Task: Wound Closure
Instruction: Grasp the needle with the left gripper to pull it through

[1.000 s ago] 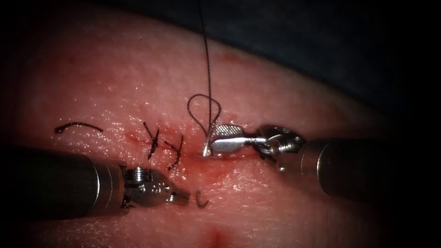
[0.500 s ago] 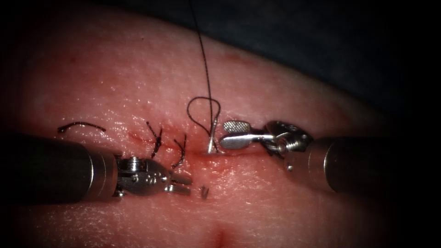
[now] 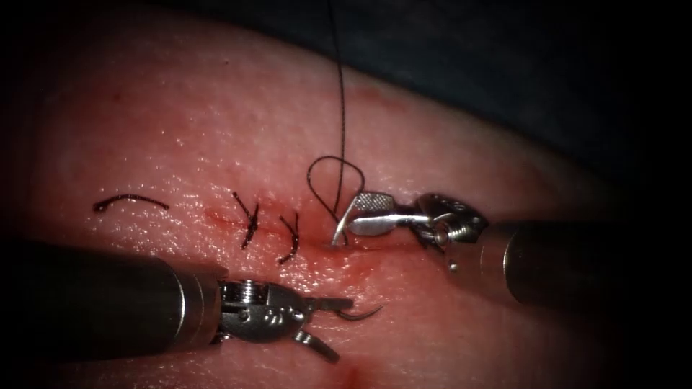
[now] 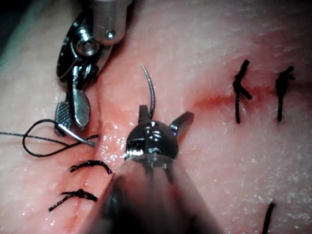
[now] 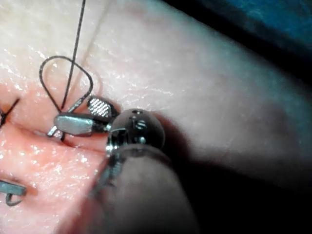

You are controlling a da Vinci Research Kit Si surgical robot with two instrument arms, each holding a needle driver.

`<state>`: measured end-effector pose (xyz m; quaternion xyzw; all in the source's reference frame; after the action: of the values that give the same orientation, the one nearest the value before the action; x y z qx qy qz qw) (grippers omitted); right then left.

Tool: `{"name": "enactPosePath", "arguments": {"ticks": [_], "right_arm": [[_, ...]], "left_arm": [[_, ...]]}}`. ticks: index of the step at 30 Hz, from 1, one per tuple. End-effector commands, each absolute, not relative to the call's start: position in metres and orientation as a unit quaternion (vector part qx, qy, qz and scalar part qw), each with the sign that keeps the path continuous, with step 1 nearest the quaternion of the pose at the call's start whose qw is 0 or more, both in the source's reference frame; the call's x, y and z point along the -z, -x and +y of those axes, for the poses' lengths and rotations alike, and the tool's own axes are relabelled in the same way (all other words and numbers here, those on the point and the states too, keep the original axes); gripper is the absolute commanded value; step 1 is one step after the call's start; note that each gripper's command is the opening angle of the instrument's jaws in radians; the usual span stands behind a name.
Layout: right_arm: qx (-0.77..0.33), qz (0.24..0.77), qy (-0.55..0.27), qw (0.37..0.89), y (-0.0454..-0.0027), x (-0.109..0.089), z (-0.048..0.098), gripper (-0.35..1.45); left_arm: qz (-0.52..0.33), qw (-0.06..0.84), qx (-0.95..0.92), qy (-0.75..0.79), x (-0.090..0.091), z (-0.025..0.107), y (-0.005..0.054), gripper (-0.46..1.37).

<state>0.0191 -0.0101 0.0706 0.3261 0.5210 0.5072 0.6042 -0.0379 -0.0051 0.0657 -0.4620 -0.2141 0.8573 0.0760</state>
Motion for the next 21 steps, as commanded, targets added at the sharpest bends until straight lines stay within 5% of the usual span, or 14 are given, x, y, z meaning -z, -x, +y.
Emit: {"name": "enactPosePath", "arguments": {"ticks": [1,4,7,17,21], "right_arm": [[-0.507,0.521,-0.326,0.604,-0.0191,-0.0705,-0.0103,0.8],[-0.506,0.521,-0.326,0.605,-0.0189,-0.0705,-0.0106,0.79],[-0.506,0.521,-0.326,0.605,-0.0188,-0.0703,-0.011,0.78],[-0.506,0.521,-0.325,0.605,-0.0187,-0.0701,-0.0114,0.76],[-0.507,0.521,-0.325,0.605,-0.0187,-0.0702,-0.0114,0.75]], "left_arm": [[-0.217,0.084,-0.853,0.467,-0.066,-0.0047,0.0379,0.59],[-0.213,0.093,-0.856,0.462,-0.0667,-0.0037,0.0379,0.64],[-0.194,0.106,-0.864,0.453,-0.0677,-0.0027,0.0374,0.39],[-0.198,0.127,-0.864,0.445,-0.0686,-0.0028,0.0365,-0.02],[-0.198,0.129,-0.864,0.445,-0.0682,-0.0031,0.0369,-0.06]]}}
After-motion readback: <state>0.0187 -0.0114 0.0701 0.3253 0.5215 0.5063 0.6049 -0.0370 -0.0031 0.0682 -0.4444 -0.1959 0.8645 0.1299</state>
